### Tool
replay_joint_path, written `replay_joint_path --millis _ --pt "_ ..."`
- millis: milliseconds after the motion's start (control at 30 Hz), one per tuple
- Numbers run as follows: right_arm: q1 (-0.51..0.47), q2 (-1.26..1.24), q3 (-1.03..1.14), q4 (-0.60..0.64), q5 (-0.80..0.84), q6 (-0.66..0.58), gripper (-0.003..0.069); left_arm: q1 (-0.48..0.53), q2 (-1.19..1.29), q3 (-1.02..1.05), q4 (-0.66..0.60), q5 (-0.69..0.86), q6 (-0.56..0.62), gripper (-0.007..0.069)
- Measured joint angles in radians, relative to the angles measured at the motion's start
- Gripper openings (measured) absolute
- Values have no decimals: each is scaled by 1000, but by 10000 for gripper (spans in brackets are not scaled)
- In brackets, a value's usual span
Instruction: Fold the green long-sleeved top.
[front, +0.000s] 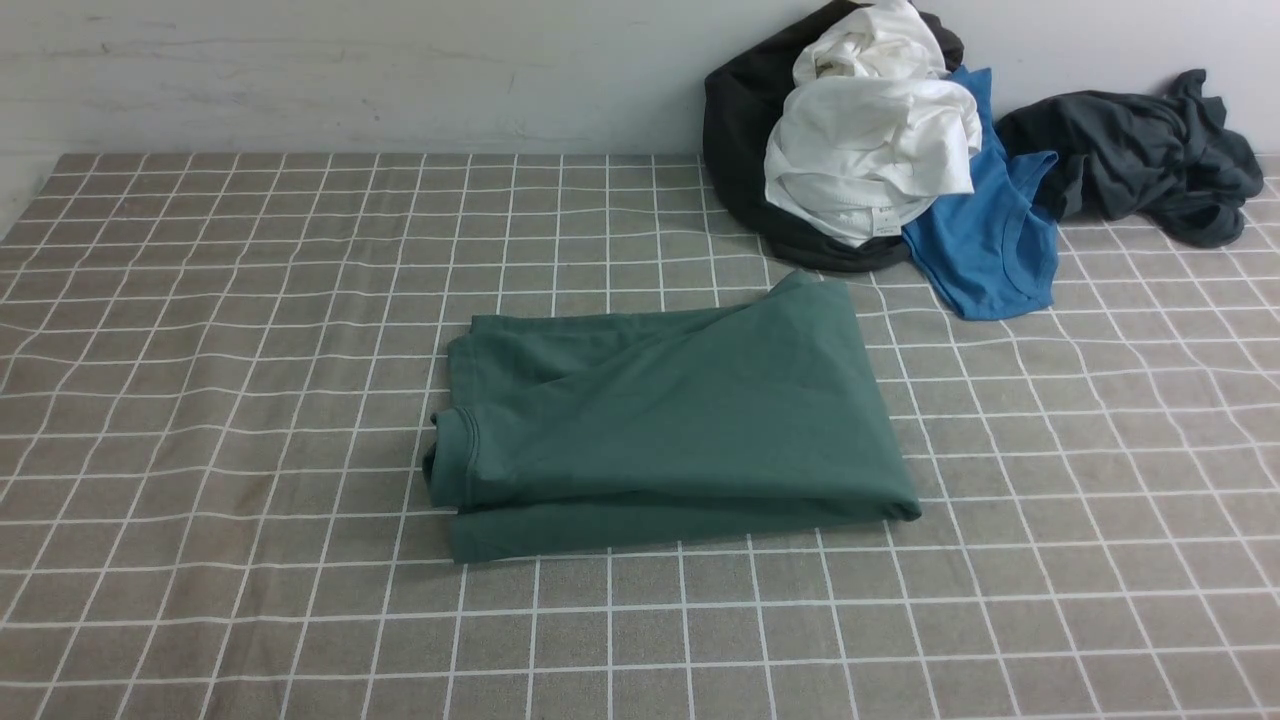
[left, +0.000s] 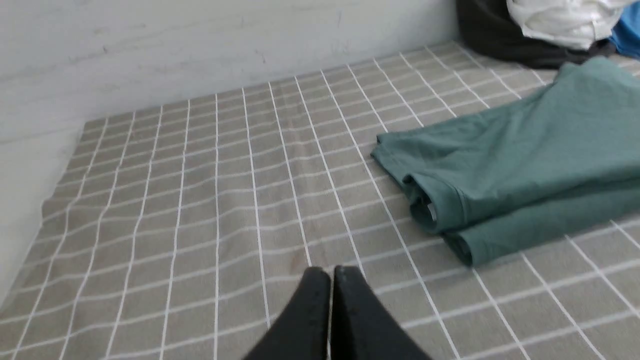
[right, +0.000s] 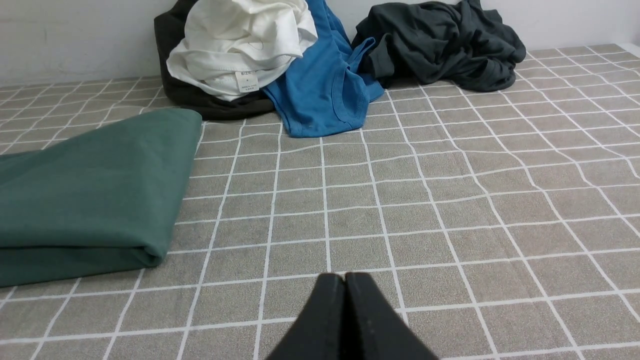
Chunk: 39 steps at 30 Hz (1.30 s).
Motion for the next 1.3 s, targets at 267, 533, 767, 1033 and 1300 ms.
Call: replay_joint_path --millis 267,533,767,1033,1300 --pt "0 0 0 0 0 -1 -14 121 0 287 69 -385 -13 -8" --pt "0 0 0 0 1 -1 -14 143 0 369 106 -324 -133 -8" --pt "0 0 0 0 1 -2 -14 143 0 369 99 -315 -175 -8" --pt "0 0 0 0 1 -2 -14 143 0 369 98 -315 -175 -7" --pt "0 0 0 0 1 -2 -14 143 0 369 98 -315 -175 -7"
